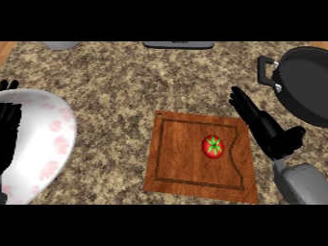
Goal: Pick the tomato from the cutting board and place it in the pot
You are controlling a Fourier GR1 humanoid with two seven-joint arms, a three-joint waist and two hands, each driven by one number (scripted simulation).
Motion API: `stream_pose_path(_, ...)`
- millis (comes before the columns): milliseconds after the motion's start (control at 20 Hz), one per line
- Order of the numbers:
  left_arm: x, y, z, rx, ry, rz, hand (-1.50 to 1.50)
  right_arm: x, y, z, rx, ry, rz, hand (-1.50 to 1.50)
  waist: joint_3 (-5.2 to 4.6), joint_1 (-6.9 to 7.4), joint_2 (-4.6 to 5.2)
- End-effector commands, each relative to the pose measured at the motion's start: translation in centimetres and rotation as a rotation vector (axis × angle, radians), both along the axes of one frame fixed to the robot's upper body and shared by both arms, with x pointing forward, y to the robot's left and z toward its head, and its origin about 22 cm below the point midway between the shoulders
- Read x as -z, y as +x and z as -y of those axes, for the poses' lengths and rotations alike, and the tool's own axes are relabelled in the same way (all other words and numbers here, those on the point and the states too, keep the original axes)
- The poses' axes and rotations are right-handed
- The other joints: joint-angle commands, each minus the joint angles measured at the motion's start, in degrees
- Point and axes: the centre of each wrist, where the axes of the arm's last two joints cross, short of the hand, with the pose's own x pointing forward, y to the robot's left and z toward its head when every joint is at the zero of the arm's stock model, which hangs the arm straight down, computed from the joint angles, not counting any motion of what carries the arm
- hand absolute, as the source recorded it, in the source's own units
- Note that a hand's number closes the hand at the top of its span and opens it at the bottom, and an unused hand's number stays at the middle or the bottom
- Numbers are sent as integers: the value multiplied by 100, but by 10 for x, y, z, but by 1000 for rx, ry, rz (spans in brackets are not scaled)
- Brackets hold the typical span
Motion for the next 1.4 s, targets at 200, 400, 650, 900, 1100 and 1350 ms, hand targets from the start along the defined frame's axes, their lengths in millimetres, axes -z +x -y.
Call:
stream_pose_path(200,54,-11,42,271,60,-311,0,-17,1,-32,-346,-234,-2,150,86,-152,64)
stream_pose_path(400,70,-20,44,294,36,-409,0,-42,10,-17,68,-329,483,-150,102,-475,-21)
stream_pose_path(650,79,-15,56,350,35,-435,0,-11,-43,-46,101,-2,615,-150,100,-298,3)
stream_pose_path(900,92,-8,61,359,36,-430,0,-68,-57,-25,-32,-167,517,-150,83,-188,7)
stream_pose_path(1100,76,6,64,353,45,-411,0,-84,-53,-1,-48,-355,324,-150,81,-198,10)
stream_pose_path(1350,75,19,73,387,41,-421,0,-123,-39,-29,-76,-351,161,-150,84,-110,31)
